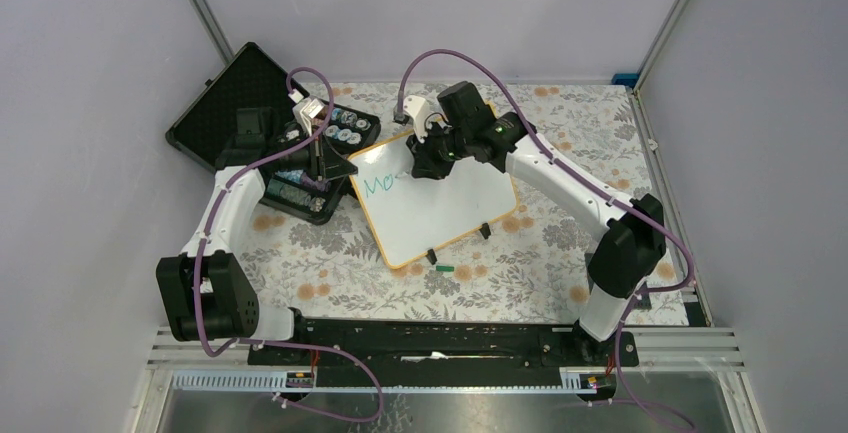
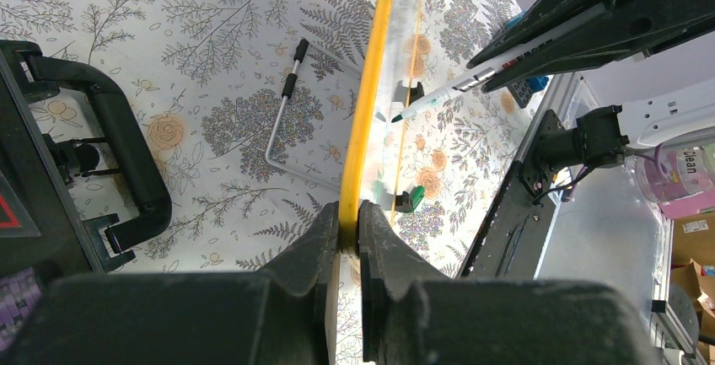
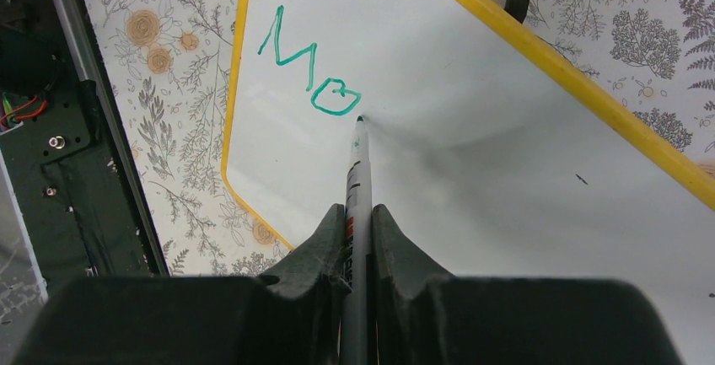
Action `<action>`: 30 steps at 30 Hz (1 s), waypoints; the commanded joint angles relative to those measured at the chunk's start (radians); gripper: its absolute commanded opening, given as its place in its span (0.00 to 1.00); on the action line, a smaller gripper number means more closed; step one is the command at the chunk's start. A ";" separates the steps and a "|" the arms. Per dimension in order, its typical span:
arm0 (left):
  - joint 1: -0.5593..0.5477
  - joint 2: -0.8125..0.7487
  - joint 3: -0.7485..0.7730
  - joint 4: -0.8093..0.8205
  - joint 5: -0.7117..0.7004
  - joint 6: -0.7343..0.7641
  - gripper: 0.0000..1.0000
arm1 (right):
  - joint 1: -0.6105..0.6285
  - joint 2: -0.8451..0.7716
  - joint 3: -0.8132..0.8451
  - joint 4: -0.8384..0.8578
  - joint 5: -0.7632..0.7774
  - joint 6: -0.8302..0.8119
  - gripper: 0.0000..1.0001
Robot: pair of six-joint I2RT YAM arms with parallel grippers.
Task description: Write a sentence on the whiteboard
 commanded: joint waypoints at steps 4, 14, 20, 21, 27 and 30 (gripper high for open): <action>-0.014 -0.025 -0.009 0.028 -0.058 0.065 0.00 | -0.006 0.010 0.049 0.029 0.016 0.001 0.00; -0.013 -0.025 -0.010 0.027 -0.060 0.062 0.00 | -0.006 0.010 0.015 0.030 0.054 -0.012 0.00; -0.014 -0.025 -0.009 0.029 -0.060 0.062 0.00 | -0.007 -0.002 -0.008 0.030 0.072 -0.017 0.00; -0.013 -0.025 -0.010 0.028 -0.060 0.062 0.00 | -0.006 -0.006 -0.014 0.029 0.074 -0.019 0.00; -0.014 -0.022 -0.010 0.028 -0.059 0.063 0.00 | -0.006 -0.020 -0.040 0.029 0.081 -0.024 0.00; -0.013 -0.022 -0.010 0.028 -0.057 0.063 0.00 | -0.006 -0.023 -0.043 0.029 0.083 -0.024 0.00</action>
